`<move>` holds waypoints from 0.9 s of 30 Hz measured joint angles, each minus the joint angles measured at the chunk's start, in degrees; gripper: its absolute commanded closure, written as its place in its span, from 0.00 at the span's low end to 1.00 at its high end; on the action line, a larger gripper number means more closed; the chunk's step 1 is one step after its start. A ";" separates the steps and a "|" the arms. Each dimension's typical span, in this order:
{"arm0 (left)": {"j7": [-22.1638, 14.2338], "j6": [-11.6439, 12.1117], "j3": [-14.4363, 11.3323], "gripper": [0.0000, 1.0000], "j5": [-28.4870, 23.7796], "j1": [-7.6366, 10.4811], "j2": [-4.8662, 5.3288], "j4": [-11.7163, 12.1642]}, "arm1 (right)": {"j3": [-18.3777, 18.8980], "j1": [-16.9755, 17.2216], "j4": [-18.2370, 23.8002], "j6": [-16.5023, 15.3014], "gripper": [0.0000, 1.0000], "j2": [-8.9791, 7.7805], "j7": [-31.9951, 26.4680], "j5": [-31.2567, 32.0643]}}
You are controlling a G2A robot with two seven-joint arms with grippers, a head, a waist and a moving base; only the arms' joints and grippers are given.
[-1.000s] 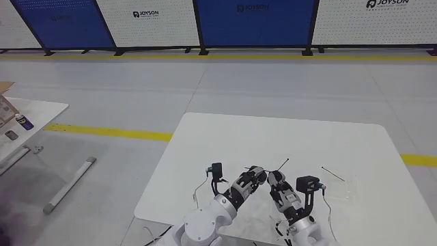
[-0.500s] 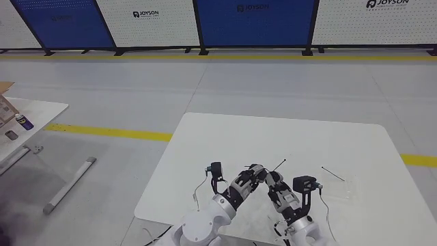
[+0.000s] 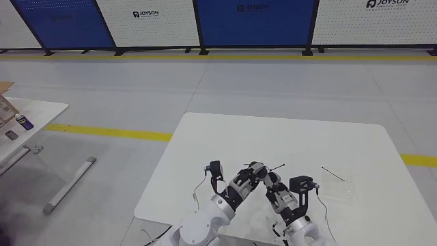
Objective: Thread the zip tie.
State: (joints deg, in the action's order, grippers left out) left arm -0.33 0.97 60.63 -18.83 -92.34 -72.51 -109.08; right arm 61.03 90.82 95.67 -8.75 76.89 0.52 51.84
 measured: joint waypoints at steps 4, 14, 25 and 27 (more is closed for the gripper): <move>-0.17 0.88 0.16 1.00 -0.47 -0.13 -0.01 -0.41 | -0.10 -0.09 -0.16 -0.09 1.00 -0.05 -0.28 0.46; -0.71 3.06 0.70 1.00 -1.13 -0.42 0.01 -1.40 | -0.28 -0.47 -0.93 -0.96 1.00 -0.10 -0.54 0.03; -1.36 3.95 1.33 1.00 -1.40 -0.67 0.09 -1.58 | -0.55 -1.16 -2.13 -1.60 1.00 -0.09 -0.51 -0.60; -1.50 4.10 1.30 1.00 -1.32 -0.76 0.09 -1.74 | -0.64 -1.29 -2.28 -1.61 1.00 -0.08 -0.51 -0.59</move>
State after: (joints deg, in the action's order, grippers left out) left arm -1.83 5.07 61.92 -20.15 -93.10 -72.41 -110.82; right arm 60.39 89.54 93.39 -10.36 76.81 0.01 51.24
